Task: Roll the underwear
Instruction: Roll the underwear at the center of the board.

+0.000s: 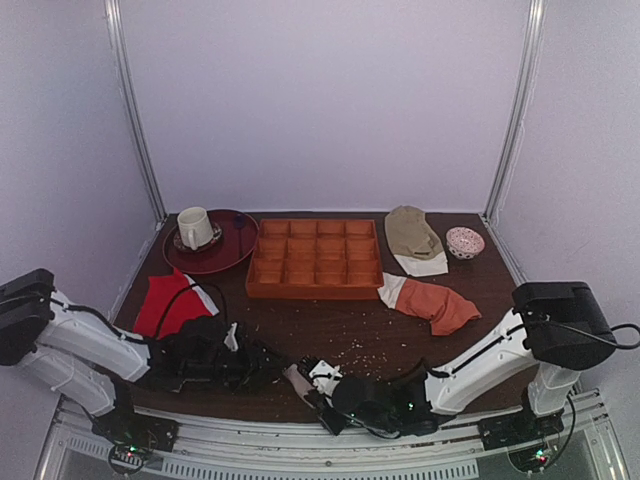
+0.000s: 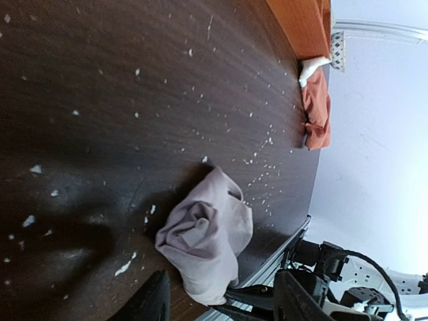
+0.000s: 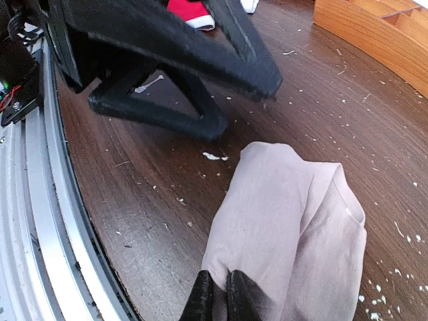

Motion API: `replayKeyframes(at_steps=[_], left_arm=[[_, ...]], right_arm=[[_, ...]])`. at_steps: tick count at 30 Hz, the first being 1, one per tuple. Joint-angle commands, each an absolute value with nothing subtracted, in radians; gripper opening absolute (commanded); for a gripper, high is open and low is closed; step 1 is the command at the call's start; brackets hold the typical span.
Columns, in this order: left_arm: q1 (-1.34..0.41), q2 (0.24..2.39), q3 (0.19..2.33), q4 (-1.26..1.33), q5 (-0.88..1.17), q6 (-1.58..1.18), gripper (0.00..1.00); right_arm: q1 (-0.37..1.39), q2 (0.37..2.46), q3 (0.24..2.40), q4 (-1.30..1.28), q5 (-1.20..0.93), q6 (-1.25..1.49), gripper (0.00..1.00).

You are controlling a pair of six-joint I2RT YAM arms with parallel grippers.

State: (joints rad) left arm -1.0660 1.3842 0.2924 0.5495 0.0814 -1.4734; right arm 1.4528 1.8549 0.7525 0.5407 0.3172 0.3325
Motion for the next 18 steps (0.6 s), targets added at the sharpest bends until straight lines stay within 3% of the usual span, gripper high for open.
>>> replayKeyframes(at_steps=[1, 10, 18], left_arm=[[-1.044, 1.196, 0.282, 0.288, 0.009, -1.416, 0.55], [-1.042, 0.839, 0.269, -0.075, -0.09, -1.425, 0.57], [-1.043, 0.756, 0.25, -0.138, -0.129, -1.458, 0.57]], right_arm=[[1.364, 1.885, 0.696, 0.567, 0.027, 0.235, 0.0], [1.183, 1.976, 0.722, 0.718, -0.326, 0.257, 0.0], [1.13, 2.019, 0.72, 0.853, -0.461, 0.43, 0.0]])
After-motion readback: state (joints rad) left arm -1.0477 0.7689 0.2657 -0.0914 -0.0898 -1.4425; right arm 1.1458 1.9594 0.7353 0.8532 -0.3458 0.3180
